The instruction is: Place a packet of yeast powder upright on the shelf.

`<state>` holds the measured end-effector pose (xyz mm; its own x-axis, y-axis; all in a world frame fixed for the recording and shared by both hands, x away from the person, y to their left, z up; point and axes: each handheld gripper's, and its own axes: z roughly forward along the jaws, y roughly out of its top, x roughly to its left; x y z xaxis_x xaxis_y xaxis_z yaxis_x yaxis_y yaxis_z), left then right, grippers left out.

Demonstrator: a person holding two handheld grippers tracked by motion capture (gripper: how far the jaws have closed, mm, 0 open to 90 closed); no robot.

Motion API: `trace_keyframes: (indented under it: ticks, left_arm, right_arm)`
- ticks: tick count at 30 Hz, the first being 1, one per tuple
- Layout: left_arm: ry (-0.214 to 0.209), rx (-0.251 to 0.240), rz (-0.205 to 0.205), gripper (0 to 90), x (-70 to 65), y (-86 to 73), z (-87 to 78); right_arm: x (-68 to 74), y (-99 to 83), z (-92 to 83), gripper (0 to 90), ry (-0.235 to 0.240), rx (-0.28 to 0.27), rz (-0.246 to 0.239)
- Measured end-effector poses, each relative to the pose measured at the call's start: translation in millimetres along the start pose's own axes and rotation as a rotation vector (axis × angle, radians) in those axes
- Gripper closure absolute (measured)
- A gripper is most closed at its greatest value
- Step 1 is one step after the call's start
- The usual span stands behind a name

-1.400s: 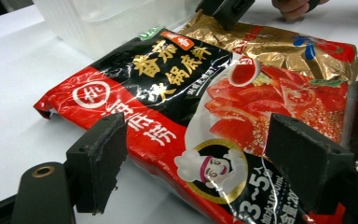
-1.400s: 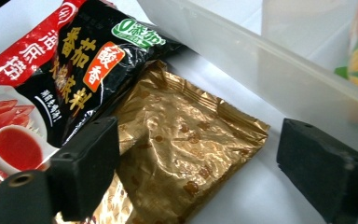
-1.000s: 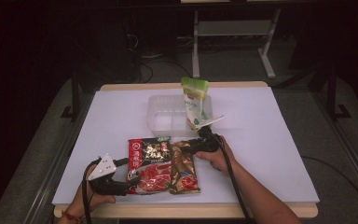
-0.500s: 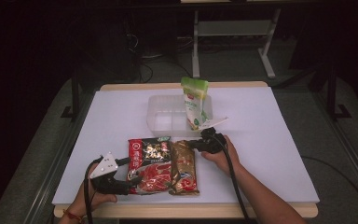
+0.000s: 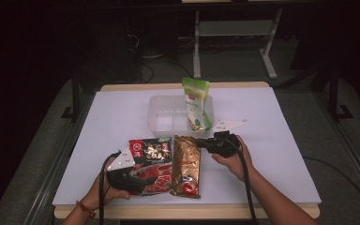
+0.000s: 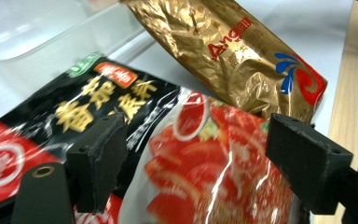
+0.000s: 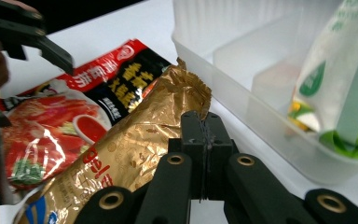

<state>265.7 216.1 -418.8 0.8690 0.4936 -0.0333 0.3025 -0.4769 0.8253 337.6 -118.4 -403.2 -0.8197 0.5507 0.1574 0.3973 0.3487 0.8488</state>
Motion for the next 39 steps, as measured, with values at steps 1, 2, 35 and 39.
trace_keyframes:
  ticks: [1, 2, 35, 39]
  left_arm:
    - [-0.007, 0.002, 0.006, 20.3, -0.2, 2.1, 2.5]
    - [-0.014, -0.004, 0.001, 20.3, -0.2, 4.2, 5.1]
    - [-0.126, -0.046, 0.075, 53.6, -14.2, 55.8, 54.9]
    - [-0.123, -0.058, 0.090, 62.9, -14.0, 53.0, 54.4]
  right_arm:
    - [1.6, 0.8, -1.8, 89.3, 0.000, -0.005, -0.007]
    - [2.8, 1.5, -3.9, 89.3, 0.007, -0.015, -0.018]
    - [34.0, 13.9, -37.5, 88.1, 0.069, -0.155, -0.206]
    - [32.5, 12.0, -37.6, 79.2, 0.072, -0.148, -0.197]
